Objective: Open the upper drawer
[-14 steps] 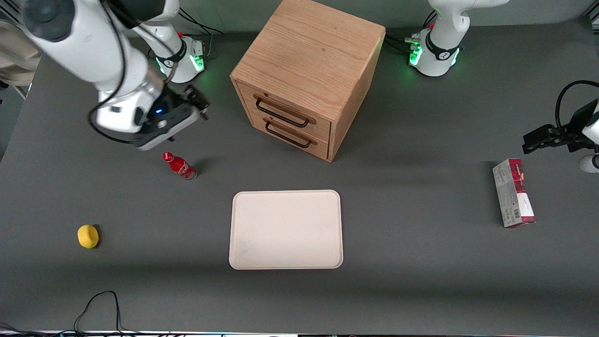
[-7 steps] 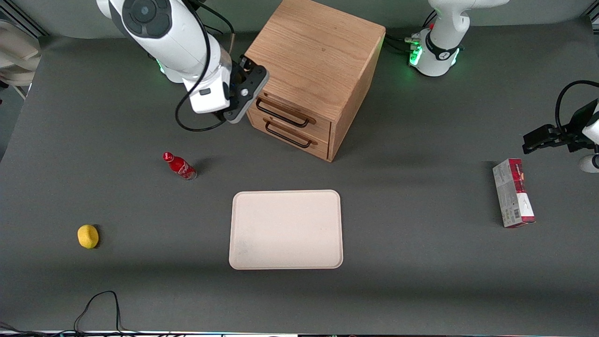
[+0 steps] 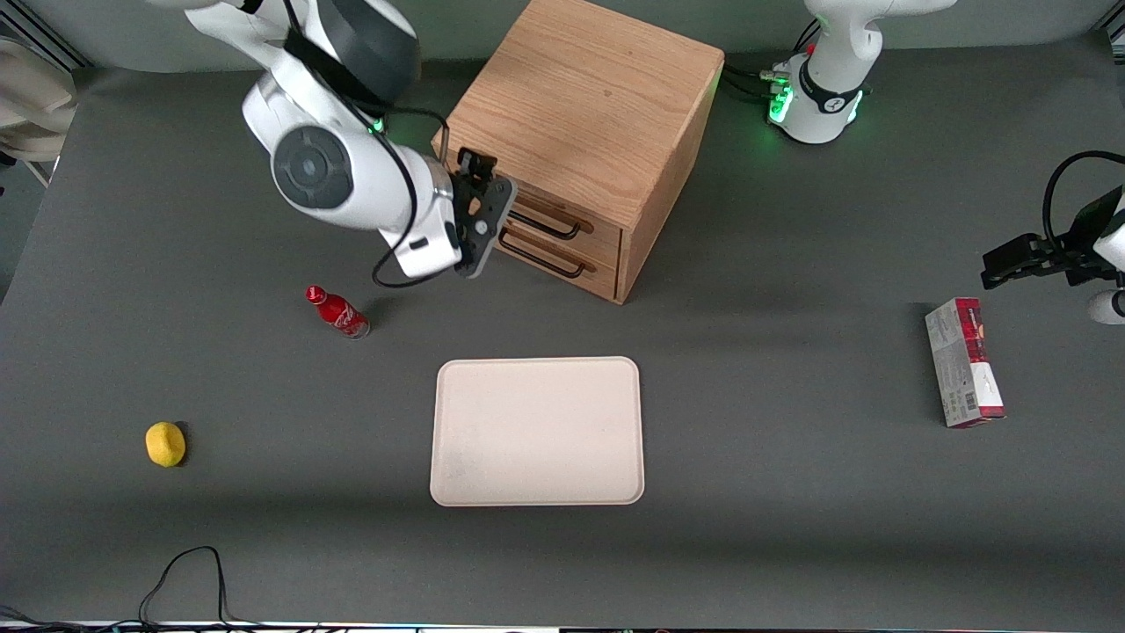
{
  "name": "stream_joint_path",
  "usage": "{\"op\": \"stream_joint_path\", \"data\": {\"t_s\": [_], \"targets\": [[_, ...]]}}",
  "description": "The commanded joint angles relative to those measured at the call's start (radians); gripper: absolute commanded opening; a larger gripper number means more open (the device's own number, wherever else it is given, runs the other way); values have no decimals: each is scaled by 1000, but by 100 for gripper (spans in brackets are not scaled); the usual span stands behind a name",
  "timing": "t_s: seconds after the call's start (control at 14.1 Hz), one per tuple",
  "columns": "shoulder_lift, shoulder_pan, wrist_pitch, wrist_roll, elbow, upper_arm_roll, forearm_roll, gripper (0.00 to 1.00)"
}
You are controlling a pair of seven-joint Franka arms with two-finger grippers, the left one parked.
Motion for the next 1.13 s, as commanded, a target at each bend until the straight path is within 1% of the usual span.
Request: {"op": "stream_joint_path", "data": {"t_s": [0.0, 0.42, 0.78, 1.06], "targets": [[4, 2, 77, -31, -74, 3, 11, 100], [11, 11, 180, -42, -161, 6, 11, 100], [36, 31, 232, -42, -178, 8, 8, 100], [68, 33, 271, -40, -183, 8, -52, 100]]}}
